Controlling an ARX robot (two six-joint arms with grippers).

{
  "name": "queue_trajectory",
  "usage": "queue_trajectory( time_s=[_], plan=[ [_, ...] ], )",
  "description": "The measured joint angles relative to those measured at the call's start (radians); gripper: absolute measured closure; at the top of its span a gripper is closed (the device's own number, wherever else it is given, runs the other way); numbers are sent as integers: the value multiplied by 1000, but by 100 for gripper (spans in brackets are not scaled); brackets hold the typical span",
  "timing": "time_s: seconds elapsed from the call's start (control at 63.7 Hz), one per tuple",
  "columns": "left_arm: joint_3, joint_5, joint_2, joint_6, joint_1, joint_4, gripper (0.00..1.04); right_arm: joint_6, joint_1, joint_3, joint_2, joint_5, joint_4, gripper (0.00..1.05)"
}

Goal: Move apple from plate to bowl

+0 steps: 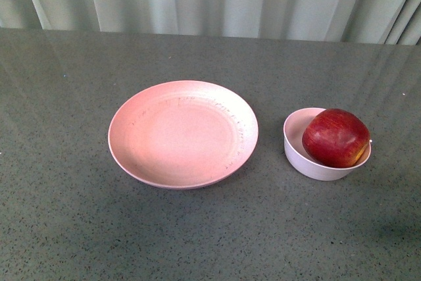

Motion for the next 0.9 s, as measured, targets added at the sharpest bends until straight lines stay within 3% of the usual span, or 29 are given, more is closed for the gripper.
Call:
queue_trajectory(
  time_s=[0.063, 0.157, 0.251, 0.55, 0.895],
  plan=[
    [0, 0, 0, 0, 0, 0, 99, 0, 0, 0, 0, 0, 0, 9],
    [0, 0, 0, 0, 0, 0, 83, 0, 0, 0, 0, 0, 0, 9],
    [0, 0, 0, 0, 0, 0, 62, 0, 0, 0, 0, 0, 0, 9],
    [0, 0, 0, 1, 0, 0, 7, 0, 0, 0, 0, 0, 0, 9],
    [0, 0, 0, 2, 0, 0, 9, 0, 0, 0, 0, 0, 0, 9]
  ],
)
